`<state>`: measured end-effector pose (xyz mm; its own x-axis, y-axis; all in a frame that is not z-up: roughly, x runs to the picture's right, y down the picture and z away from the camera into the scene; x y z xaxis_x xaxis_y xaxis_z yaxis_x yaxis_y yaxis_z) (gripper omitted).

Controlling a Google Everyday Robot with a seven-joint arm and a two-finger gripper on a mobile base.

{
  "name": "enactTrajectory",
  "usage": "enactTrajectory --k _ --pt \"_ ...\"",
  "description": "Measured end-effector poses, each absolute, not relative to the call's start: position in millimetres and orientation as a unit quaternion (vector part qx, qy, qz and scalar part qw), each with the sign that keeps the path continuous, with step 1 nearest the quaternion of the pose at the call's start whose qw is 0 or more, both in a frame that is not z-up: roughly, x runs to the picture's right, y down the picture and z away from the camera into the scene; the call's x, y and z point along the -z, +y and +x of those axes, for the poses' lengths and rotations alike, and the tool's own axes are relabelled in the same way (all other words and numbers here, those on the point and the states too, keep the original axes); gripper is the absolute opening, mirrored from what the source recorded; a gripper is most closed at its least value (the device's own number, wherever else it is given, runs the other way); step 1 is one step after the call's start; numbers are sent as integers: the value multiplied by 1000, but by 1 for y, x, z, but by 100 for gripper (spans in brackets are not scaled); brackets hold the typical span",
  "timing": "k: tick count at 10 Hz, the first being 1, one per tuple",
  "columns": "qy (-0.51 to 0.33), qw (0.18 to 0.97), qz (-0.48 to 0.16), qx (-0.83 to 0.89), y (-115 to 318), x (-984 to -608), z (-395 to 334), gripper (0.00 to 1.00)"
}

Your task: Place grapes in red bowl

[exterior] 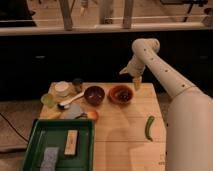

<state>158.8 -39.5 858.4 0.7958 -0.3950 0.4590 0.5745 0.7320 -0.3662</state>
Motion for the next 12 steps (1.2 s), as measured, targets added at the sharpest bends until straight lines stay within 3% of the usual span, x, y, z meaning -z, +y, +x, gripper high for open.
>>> enactTrajectory --k 12 --pt "-181 910 -269 259 -42 -866 159 80"
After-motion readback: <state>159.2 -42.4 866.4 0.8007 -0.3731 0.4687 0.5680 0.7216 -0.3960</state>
